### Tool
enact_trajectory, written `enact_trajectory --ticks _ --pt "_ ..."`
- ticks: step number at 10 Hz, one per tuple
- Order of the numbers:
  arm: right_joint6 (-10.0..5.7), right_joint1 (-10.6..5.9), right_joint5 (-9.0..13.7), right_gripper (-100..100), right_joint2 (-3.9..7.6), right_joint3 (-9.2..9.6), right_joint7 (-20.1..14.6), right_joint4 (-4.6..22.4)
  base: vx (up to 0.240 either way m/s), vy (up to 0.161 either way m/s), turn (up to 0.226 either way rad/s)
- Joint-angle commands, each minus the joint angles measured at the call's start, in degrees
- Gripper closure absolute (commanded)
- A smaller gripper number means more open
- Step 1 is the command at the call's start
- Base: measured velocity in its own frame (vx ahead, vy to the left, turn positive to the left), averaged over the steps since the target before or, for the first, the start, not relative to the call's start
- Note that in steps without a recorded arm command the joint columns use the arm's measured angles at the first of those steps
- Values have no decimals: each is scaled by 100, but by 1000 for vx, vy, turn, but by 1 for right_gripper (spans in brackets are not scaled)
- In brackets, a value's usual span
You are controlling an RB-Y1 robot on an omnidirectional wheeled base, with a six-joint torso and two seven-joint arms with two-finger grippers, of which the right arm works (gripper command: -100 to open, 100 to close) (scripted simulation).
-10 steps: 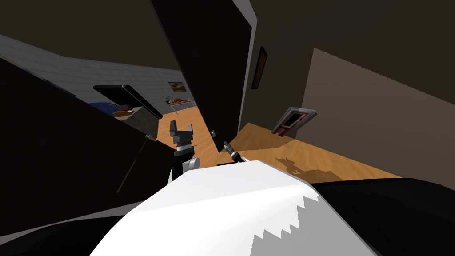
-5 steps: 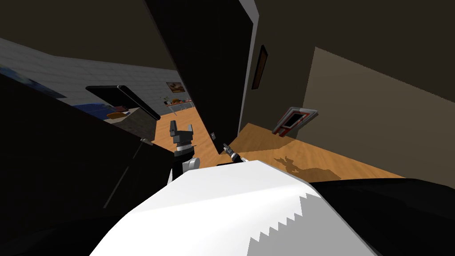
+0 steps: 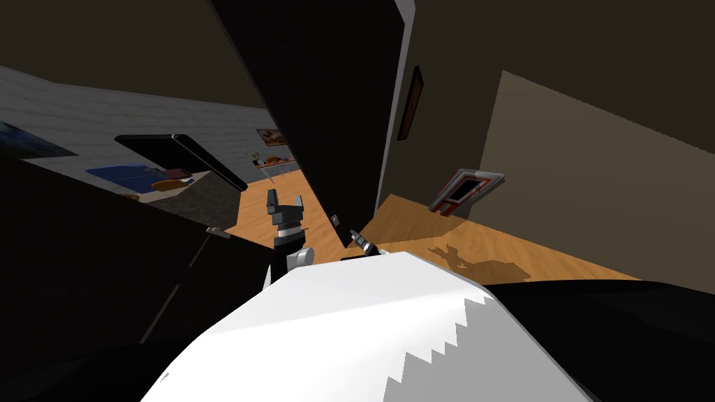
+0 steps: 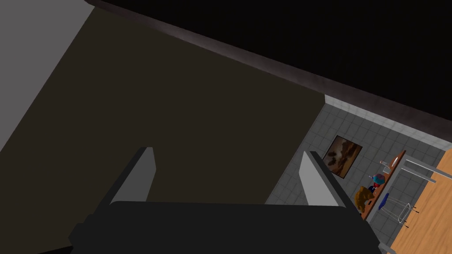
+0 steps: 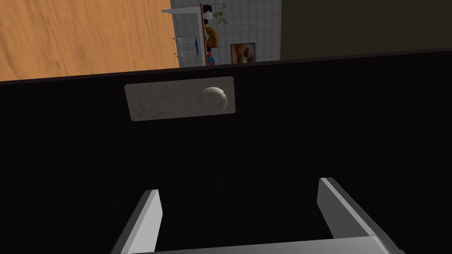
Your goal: Push the door open
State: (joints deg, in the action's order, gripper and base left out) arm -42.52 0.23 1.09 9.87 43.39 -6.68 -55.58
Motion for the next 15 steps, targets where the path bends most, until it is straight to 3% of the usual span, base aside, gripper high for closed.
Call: enact_trajectory --ticks 1,4,11,14,15 --pt "-41 -75 -1 -100 -13 53 -6 167 124 30 -18" --pt "-34 -116 -2 -100 -58 40 4 254 74 51 12" --pt "26 -203 0 -100 -249 -108 50 440 145 135 35" --pt "38 -209 0 -100 -269 -127 55 449 121 101 16" --pt "38 -209 0 100 -269 -127 55 449 -15 -6 -3"
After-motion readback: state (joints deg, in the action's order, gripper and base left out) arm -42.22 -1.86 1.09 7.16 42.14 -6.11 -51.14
